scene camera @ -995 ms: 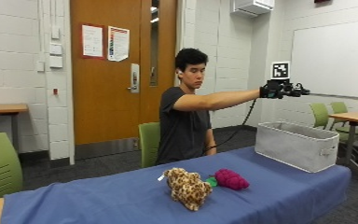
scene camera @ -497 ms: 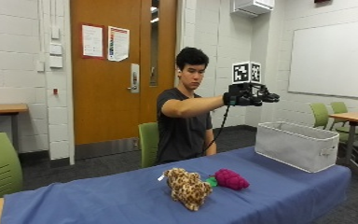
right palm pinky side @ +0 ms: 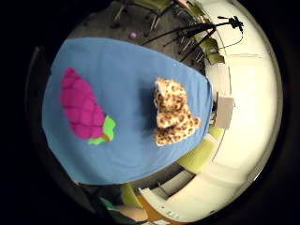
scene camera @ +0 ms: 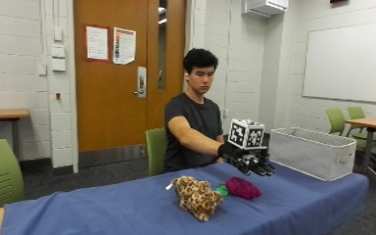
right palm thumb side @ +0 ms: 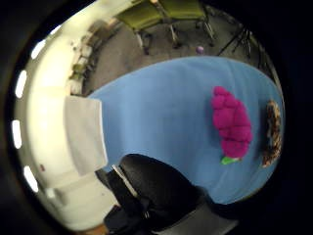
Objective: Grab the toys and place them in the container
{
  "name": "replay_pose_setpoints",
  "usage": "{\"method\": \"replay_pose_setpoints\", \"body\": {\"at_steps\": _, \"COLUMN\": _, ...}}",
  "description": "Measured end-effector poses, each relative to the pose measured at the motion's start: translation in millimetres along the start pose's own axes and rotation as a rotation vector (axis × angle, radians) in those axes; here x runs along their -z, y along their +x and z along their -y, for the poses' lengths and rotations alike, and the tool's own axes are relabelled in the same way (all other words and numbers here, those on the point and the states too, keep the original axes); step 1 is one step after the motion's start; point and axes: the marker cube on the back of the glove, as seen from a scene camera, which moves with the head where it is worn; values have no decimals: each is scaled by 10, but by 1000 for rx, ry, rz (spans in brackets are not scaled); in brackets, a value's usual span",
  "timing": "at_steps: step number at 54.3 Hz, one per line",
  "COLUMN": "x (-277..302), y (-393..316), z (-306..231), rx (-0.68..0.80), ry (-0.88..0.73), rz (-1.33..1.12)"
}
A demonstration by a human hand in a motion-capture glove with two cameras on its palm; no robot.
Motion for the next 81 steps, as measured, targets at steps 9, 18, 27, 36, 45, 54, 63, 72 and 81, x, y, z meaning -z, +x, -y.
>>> {"method": "replay_pose_setpoints", "body": {"at_steps": 9, "x": -458, "y": 72, "z": 44, "rx": -31, "ry": -72, "rz": 8}}
{"method": "replay_pose_setpoints", "body": {"at_steps": 18, "x": -730, "y": 134, "z": 37, "rx": -38, "ry": -85, "rz": 50}}
{"method": "replay_pose_setpoints", "body": {"at_steps": 27, "x": -799, "y": 135, "z": 15, "rx": -52, "ry": -52, "rz": 86}}
{"method": "replay_pose_setpoints", "body": {"at_steps": 36, "x": -796, "y": 107, "z": 34, "rx": -64, "ry": -53, "rz": 156}}
{"method": "replay_pose_setpoints", "body": {"at_steps": 45, "x": -734, "y": 76, "z": 21, "rx": -57, "ry": 25, "rz": 167}}
{"method": "replay_pose_setpoints", "body": {"at_steps": 54, "x": -637, "y": 3, "z": -37, "rx": -11, "ry": 88, "rz": 127}}
{"method": "replay_pose_setpoints", "body": {"at_steps": 63, "x": -424, "y": -12, "z": -90, "rx": -4, "ry": 47, "rz": 147}}
{"method": "replay_pose_setpoints", "body": {"at_steps": 72, "x": -100, "y": -76, "z": -151, "rx": 4, "ry": 9, "rz": 146}}
{"method": "replay_pose_setpoints", "body": {"at_steps": 81, "x": 747, "y": -399, "z": -205, "rx": 80, "ry": 130, "rz": 102}}
